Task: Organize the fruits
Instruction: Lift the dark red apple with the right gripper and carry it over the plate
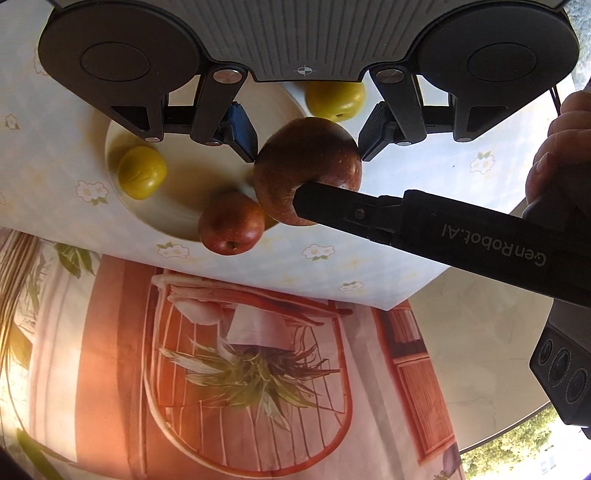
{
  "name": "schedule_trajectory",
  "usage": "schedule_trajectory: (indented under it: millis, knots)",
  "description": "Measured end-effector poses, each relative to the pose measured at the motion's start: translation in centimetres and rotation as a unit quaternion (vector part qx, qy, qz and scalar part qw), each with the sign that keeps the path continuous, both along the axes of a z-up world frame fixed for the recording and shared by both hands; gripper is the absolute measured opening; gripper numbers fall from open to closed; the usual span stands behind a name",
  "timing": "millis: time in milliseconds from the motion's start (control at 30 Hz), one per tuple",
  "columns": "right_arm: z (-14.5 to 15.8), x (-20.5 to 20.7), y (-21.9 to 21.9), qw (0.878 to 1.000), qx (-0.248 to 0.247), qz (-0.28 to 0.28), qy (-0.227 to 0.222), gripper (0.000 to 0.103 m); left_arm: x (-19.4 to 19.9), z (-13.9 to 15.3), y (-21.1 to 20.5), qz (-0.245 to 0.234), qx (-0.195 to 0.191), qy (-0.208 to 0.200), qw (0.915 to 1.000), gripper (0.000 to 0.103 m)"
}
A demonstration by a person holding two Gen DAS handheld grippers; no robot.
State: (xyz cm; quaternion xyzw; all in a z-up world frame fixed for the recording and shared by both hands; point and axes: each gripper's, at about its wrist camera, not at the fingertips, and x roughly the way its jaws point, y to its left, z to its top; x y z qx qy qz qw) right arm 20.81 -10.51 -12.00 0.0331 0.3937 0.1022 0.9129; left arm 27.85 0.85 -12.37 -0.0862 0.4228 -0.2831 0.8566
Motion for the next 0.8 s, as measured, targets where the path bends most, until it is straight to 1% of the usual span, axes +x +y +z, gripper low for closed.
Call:
schedule_trajectory:
  millis: [200, 400, 633, 800]
  knots:
    - [-2.4, 2.4, -1.7, 1.000, -0.004, -0.013, 0.024, 0.056, 2.7, -2.3, -1.7, 0.005, 0.018, 0.026, 0.9995, 0.041]
    - [-4.3, 3.6, -2.3, 0.999, 0.013, -0.019, 0.041, 0.056, 4.1, -3.6, -1.7, 0.009, 0.031, 0.042, 0.9986, 0.041]
    - [-5.1, 4.5, -2.0, 0.998, 0.022, -0.016, 0.050, 0.056, 4.7, -4.2, -1.2, 0.019, 0.037, 0.051, 0.9978, 0.041]
    - [-5.2, 4.9, -1.6, 0.999, 0.023, -0.013, 0.044, 0.056, 4.8, -4.3, -0.6, 0.030, 0.035, 0.051, 0.9976, 0.041]
